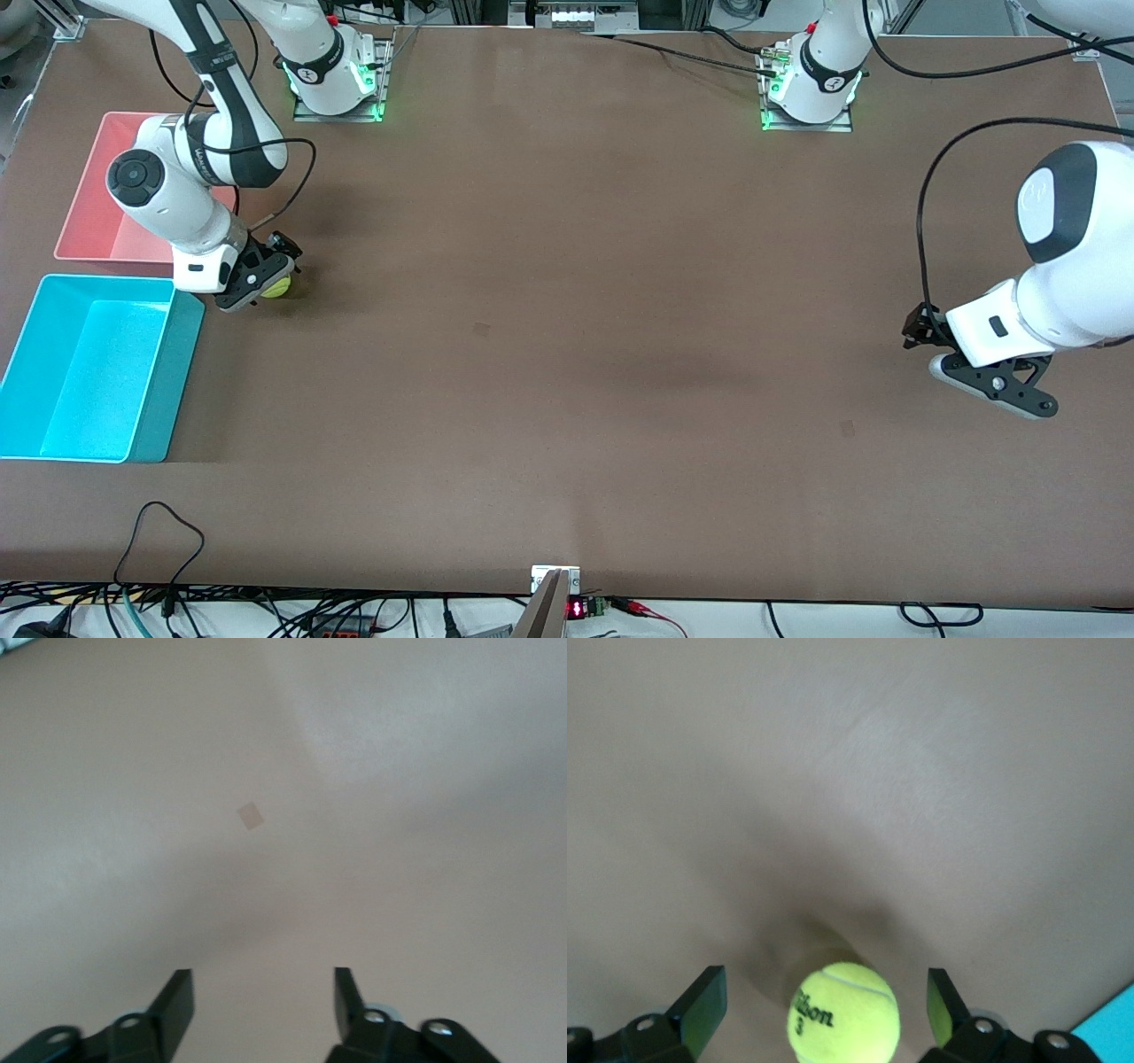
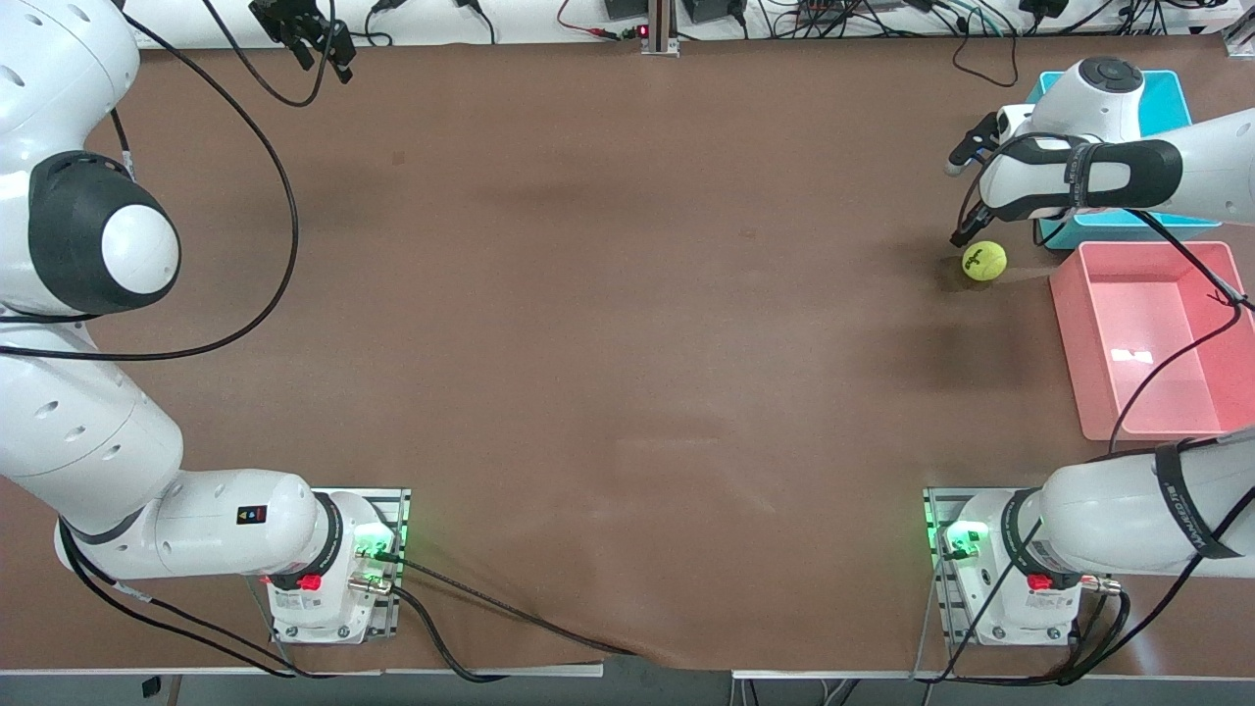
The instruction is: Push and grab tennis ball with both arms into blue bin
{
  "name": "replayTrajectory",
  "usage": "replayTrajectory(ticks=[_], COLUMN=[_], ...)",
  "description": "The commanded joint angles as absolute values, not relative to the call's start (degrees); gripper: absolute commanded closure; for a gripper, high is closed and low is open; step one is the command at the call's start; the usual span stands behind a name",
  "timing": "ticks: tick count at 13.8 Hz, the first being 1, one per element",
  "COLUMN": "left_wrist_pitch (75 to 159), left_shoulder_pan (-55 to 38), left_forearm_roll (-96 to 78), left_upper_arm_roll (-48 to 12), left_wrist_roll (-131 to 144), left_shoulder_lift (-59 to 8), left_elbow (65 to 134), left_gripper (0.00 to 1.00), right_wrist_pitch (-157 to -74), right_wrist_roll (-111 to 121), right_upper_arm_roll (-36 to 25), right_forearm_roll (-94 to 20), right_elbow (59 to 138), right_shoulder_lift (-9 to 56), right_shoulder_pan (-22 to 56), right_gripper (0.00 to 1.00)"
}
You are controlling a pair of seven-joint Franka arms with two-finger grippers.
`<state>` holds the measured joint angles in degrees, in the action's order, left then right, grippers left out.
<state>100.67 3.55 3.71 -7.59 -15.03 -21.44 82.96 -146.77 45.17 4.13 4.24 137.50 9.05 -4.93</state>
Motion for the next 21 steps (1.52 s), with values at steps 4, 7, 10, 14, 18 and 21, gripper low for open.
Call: replayTrajectory(ticks=[4,7,10,14,18,21], left_wrist_pitch=[90.5,92.4,96.5,96.4,96.7,96.9], left_shoulder_pan=[3.4,3.5,3.3,-1.3,0.0,0.0], left_forearm_roll=[3.2,3.3,3.3,3.3,-0.8,-0.7], left_upper_arm_roll=[-7.5,-5.8,-4.1,0.4,1.2,0.8], left_wrist_roll=[-6.9,-6.9,-6.4,2.8,2.3,2.1], left_shoulder_lift=[-18.9,-18.1,-16.5,-14.6,-9.2,-6.9], left_elbow=[76.7,77.3,77.6,78.4,85.5,87.8], left_gripper=[0.0,0.0,0.0,0.0,0.0,0.0], right_wrist_pitch=[-146.2,-146.7,-146.7,-146.8,-147.0,-147.3], right_wrist_roll=[54.1,54.2,54.0,53.9,53.9,53.9], right_upper_arm_roll=[4.7,4.7,4.7,4.5,4.3,4.0], right_forearm_roll=[4.7,4.7,4.7,4.7,5.0,5.4], right_elbow=[137.0,137.0,137.0,137.0,136.9,136.9], right_shoulder_lift=[13.1,14.3,15.2,15.8,16.3,16.6], right_shoulder_pan=[-9.2,-9.6,-9.6,-10.1,-10.1,-11.1], right_gripper=[0.0,0.0,0.0,0.0,0.0,0.0])
